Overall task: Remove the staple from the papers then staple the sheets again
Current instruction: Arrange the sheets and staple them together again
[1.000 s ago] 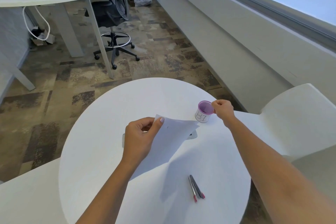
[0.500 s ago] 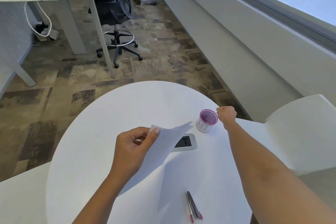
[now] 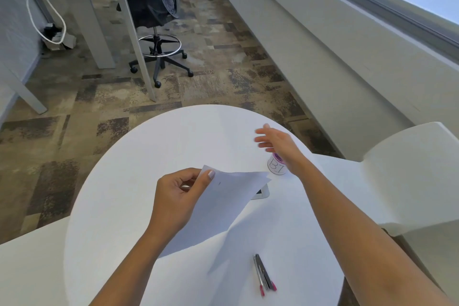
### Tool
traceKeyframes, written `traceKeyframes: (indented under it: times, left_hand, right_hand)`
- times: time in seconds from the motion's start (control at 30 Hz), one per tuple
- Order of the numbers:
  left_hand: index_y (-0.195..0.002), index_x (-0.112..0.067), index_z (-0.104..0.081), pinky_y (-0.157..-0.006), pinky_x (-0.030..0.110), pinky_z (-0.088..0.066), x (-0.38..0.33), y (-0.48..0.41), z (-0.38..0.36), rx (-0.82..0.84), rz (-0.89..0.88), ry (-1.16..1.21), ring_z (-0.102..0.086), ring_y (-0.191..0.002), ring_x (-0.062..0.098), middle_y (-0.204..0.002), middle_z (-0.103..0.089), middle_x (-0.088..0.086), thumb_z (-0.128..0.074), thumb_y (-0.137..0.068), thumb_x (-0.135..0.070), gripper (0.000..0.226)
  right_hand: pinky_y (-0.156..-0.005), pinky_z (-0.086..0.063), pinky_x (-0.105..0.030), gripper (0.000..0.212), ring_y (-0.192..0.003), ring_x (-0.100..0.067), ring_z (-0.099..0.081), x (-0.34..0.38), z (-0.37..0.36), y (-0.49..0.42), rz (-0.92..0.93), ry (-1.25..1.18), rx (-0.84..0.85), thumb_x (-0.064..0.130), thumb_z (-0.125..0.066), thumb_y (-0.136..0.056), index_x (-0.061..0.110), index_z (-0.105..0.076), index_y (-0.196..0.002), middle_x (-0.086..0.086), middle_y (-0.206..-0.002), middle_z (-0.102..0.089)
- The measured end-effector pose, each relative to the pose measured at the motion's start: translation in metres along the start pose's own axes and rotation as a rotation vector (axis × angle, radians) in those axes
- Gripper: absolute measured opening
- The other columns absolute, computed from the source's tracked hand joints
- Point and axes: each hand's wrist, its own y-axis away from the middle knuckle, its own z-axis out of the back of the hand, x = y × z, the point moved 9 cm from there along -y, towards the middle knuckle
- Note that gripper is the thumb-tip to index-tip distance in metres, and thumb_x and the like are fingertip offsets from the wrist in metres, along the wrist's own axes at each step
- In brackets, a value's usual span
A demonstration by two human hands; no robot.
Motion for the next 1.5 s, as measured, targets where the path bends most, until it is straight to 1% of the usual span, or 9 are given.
traceKeyframes:
  times: [0.17,0.27,0.4,0.47,0.57,0.67,0.77,0.9,1.5]
  left_hand:
    - [-0.079,-0.030,-0.078,-0.053,0.011,-0.042,-0.004,-0.001,0.013,-0.041,-0.051,-0.053,-0.059,-0.058,0.003,-0.073,-0.075,-0.010,-0.069,-0.088,-0.039,0.015]
    - [-0.076,-0.033,-0.076,-0.059,0.013,-0.045,-0.015,0.002,0.022,-0.095,-0.116,-0.077,-0.065,-0.066,0.002,-0.075,-0.075,-0.015,-0.072,-0.084,-0.041,0.012]
    - [-0.093,-0.030,-0.073,-0.080,0.030,-0.054,-0.043,0.013,0.041,-0.309,-0.328,-0.201,-0.068,-0.091,0.002,-0.090,-0.074,-0.017,-0.074,-0.082,-0.037,0.013]
    - [-0.114,-0.018,-0.068,-0.097,0.039,-0.046,-0.055,0.027,0.060,-0.505,-0.482,-0.331,-0.061,-0.112,0.018,-0.116,-0.069,-0.003,-0.078,-0.082,-0.037,0.040]
    - [-0.141,-0.005,-0.042,-0.114,0.040,-0.027,-0.040,0.047,0.089,-0.750,-0.467,-0.407,-0.033,-0.137,0.028,-0.144,-0.040,0.013,-0.078,-0.074,-0.052,0.090]
    - [-0.149,-0.009,-0.020,-0.119,0.037,-0.023,0.014,0.043,0.089,-0.521,-0.210,-0.034,-0.025,-0.144,0.023,-0.153,-0.026,0.008,-0.079,-0.066,-0.052,0.110]
    - [-0.131,-0.017,-0.052,-0.093,0.038,-0.053,0.058,0.041,0.051,-0.096,0.049,0.331,-0.061,-0.119,0.021,-0.131,-0.064,0.005,-0.086,-0.056,-0.054,0.090]
    - [-0.085,-0.018,-0.077,-0.055,0.020,-0.056,0.086,0.050,0.040,-0.082,0.159,0.312,-0.076,-0.077,0.016,-0.087,-0.079,-0.003,-0.089,-0.060,-0.047,0.040]
    - [-0.086,-0.020,-0.075,-0.053,0.017,-0.054,0.147,0.090,0.041,-0.097,0.318,0.301,-0.073,-0.069,0.006,-0.079,-0.078,-0.011,-0.088,-0.061,-0.028,0.029]
  right_hand:
    - [-0.092,-0.043,-0.009,0.030,-0.112,0.000,-0.059,0.038,-0.082,0.074,0.196,0.309,0.574,0.037,-0.061,-0.092,0.033,-0.059,-0.122,0.009,-0.120,-0.068]
    - [-0.091,-0.048,-0.020,0.029,-0.102,-0.002,-0.059,0.038,-0.094,0.099,0.329,0.534,0.504,0.034,-0.070,-0.086,0.031,-0.064,-0.115,0.013,-0.113,-0.067]
    - [-0.088,-0.049,-0.047,0.013,-0.093,-0.031,-0.061,0.035,-0.085,0.115,0.278,0.326,0.287,0.020,-0.060,-0.092,0.016,-0.071,-0.098,-0.007,-0.098,-0.071]
    - [-0.083,-0.052,-0.046,0.013,-0.094,-0.038,-0.062,0.035,-0.078,0.127,0.257,0.232,0.227,0.018,-0.059,-0.094,0.013,-0.070,-0.100,-0.014,-0.100,-0.070]
    - [-0.077,-0.055,-0.029,0.017,-0.088,-0.019,-0.071,0.031,-0.063,0.141,0.214,0.061,0.168,0.014,-0.058,-0.096,0.019,-0.073,-0.103,0.002,-0.098,-0.075]
    - [-0.070,-0.056,-0.021,0.019,-0.087,-0.014,-0.073,0.024,-0.055,0.155,0.160,-0.167,0.165,0.012,-0.057,-0.096,0.016,-0.070,-0.109,0.004,-0.100,-0.076]
    - [-0.074,-0.058,-0.027,0.026,-0.094,-0.021,-0.072,0.013,-0.057,0.166,0.144,-0.320,0.153,0.014,-0.059,-0.093,0.007,-0.065,-0.118,-0.005,-0.108,-0.074]
    - [-0.075,-0.057,-0.028,0.022,-0.092,-0.019,-0.071,-0.011,-0.070,0.173,0.131,-0.434,0.086,0.018,-0.065,-0.087,0.012,-0.070,-0.108,-0.005,-0.105,-0.075]
    - [-0.077,-0.055,-0.021,0.017,-0.098,-0.016,-0.070,-0.103,-0.114,0.213,-0.008,-0.284,-0.134,0.020,-0.057,-0.097,0.031,-0.068,-0.102,0.007,-0.102,-0.075]
